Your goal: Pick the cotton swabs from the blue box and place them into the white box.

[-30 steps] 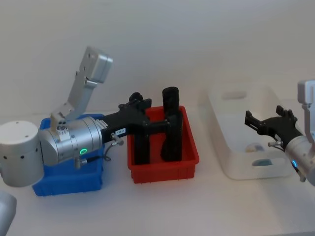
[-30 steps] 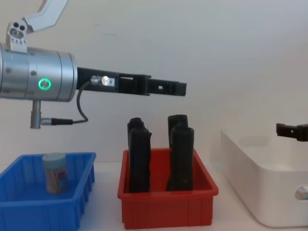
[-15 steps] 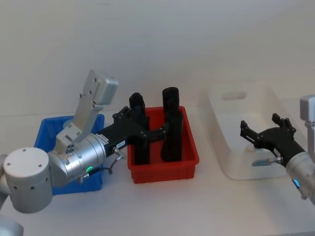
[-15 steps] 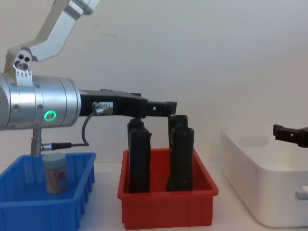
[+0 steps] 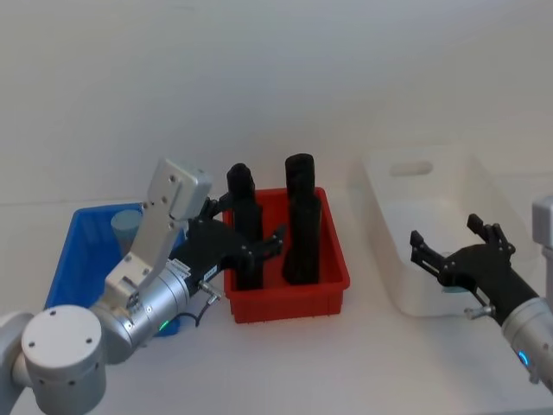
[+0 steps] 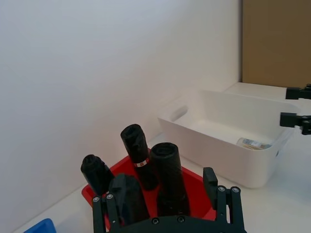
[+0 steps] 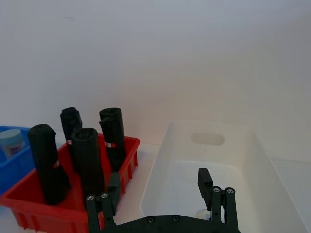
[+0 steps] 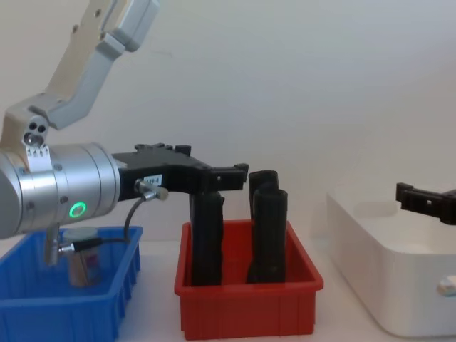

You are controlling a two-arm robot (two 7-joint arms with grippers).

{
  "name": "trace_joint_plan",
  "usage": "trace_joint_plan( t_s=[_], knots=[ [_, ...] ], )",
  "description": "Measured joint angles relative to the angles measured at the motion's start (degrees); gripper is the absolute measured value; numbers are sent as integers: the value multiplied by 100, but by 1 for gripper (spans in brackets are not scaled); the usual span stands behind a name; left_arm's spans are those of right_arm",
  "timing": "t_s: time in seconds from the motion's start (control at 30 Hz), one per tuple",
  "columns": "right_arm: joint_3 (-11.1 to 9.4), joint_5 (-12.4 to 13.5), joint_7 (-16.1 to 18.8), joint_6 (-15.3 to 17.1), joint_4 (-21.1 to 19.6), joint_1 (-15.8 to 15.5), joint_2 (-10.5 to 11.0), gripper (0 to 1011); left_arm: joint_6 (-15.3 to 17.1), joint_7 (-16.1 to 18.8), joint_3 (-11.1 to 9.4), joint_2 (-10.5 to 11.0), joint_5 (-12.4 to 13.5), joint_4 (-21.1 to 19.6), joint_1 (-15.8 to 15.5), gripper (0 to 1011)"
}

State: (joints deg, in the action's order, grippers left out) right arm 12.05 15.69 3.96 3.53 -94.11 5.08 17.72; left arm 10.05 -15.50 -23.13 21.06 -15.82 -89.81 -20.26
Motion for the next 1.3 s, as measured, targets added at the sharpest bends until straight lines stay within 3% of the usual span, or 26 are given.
trace_joint_plan(
  t_s=[0.27, 0.67, 1.3],
  knots=[
    [70, 60, -10, -120, -520, -429, 121, 1001, -390, 631, -122, 37, 184, -144, 282, 1004],
    [93, 82, -14, -162, -710, -591, 165, 1001, -863, 1388, -275, 81, 409, -322, 623, 1004],
    [88, 77, -13, -157, -714, -592, 162, 1001, -927, 1488, -290, 84, 437, -339, 667, 1004]
  ],
)
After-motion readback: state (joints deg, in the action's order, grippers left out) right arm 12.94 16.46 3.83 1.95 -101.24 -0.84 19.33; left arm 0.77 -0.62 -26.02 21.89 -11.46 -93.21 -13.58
